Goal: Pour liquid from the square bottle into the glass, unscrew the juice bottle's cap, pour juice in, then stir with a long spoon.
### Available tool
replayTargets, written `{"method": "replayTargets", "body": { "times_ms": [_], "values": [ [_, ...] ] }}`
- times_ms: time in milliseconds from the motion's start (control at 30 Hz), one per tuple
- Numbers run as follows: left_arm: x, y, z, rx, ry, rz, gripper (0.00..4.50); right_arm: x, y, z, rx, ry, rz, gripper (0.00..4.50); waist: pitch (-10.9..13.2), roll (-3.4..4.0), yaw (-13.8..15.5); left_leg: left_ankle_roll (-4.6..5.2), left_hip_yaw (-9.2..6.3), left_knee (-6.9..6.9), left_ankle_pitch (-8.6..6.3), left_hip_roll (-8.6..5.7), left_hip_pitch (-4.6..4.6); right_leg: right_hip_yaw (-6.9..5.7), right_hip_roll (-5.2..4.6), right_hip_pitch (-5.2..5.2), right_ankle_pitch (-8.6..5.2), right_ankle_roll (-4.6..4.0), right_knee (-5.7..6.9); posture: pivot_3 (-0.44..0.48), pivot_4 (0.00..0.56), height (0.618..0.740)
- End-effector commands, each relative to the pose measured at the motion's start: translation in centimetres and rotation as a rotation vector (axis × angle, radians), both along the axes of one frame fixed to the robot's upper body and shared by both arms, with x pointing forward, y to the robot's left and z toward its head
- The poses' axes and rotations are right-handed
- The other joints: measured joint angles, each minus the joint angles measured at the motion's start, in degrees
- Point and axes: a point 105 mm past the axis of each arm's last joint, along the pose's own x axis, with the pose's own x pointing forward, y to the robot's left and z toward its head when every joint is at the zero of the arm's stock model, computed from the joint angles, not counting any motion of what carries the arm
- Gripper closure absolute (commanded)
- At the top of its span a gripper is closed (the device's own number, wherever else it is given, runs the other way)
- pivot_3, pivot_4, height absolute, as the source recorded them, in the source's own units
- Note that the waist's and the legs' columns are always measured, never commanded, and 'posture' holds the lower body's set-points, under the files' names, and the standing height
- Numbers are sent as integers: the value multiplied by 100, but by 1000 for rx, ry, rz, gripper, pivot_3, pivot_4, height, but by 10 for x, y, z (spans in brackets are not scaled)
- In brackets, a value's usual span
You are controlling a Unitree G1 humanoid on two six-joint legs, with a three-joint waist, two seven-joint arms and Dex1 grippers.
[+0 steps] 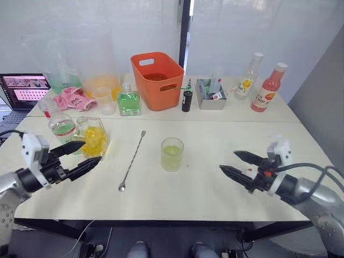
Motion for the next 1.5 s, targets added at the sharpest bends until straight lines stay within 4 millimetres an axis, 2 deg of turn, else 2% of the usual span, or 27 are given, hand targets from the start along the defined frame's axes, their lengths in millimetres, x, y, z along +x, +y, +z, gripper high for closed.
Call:
{"method": "replayTargets", "body": {
  "times_ms": [33, 133, 233, 367, 500, 600, 733, 800, 900, 967, 1067, 1167, 1333, 1500],
  "values": [
    [-9, 27, -1, 65, -46, 96, 68, -9, -23, 9, -29, -90, -91, 0, -3, 6, 16, 0, 2, -1, 0, 0, 3, 1, 0, 2, 0, -1, -1, 0, 150, 739],
    [-16, 50, -9, 83, -23, 157, 68, -18, -48, 0, -54, -80, -174, 0, -4, 7, 28, -1, 10, -7, 0, 2, 14, 7, 0, 7, -4, -4, -3, 0, 150, 739],
    [-18, 54, -12, 90, -16, 156, 68, -26, -64, -5, -68, -74, -222, 0, -4, 6, 40, -1, 11, -7, -1, 2, 14, 6, 0, 8, -5, -4, -3, 0, 150, 739],
    [-18, 53, -15, 100, -11, 148, 68, -28, -70, -10, -65, -78, -241, 0, -4, 7, 52, -1, 13, -6, -1, 2, 17, 9, -1, 10, -5, -4, -4, 0, 150, 739],
    [-19, 50, -17, 95, -5, 138, 68, -25, -68, -11, -53, -88, -235, 0, -4, 7, 51, -2, 13, -7, -1, 4, 19, 9, -1, 11, -5, -4, -3, 0, 150, 739],
    [-19, 45, -16, 65, -12, 135, 68, -23, -61, -8, -41, -94, -211, 0, -4, 7, 41, -2, 14, -8, -1, 5, 21, 10, 0, 10, -5, -5, -2, 0, 150, 739],
    [-21, 25, -23, 6, 24, 138, 68, -13, -31, 7, 3, -92, -99, 0, -3, 9, 12, -2, 17, -8, -1, 6, 24, 14, -1, 12, -5, -5, -2, 0, 150, 739],
    [-23, 4, -31, -22, 55, 146, 68, -7, -14, 16, 30, -93, -14, 0, -3, 9, -9, -2, 16, -9, -1, 8, 24, 15, 0, 12, -5, -6, 1, 0, 150, 739],
    [-18, -32, -40, -97, 54, 249, 68, -5, 14, 30, 63, -85, 194, 0, -3, 12, -14, -2, 20, -7, -1, 5, 25, 23, -4, 16, -4, -2, -3, 0, 150, 739],
    [-16, -54, -47, -88, 80, 275, 68, -5, 24, 33, 49, -60, 293, 0, -5, -2, 42, -2, 16, -4, -1, 0, 24, 21, -3, 20, -2, 3, -3, 0, 150, 739],
    [-10, -72, -56, -69, 114, 345, 68, -8, 34, 33, 18, -22, 410, 0, -7, -3, 96, -1, 9, -3, -1, 0, 22, 16, 1, 20, -2, 3, -4, 0, 150, 739],
    [-2, -92, -64, 34, 136, 392, 68, -14, 43, 37, -7, 20, 548, 0, -7, 3, 99, -1, 12, 3, -1, -6, 22, 19, -3, 21, -1, 5, -2, 0, 150, 739],
    [9, -102, -80, 119, 184, 488, 68, -16, 50, 41, -37, 34, 636, 0, -7, 2, 69, -1, 9, 2, -1, -6, 23, 18, 2, 19, 0, 6, -2, 0, 150, 739],
    [23, -98, -102, 146, 278, 569, 68, -15, 56, 47, -45, 6, 648, 0, -8, 3, 84, -1, 9, 2, -1, -7, 22, 18, 1, 18, 0, 6, -1, 0, 150, 739]
  ]
}}
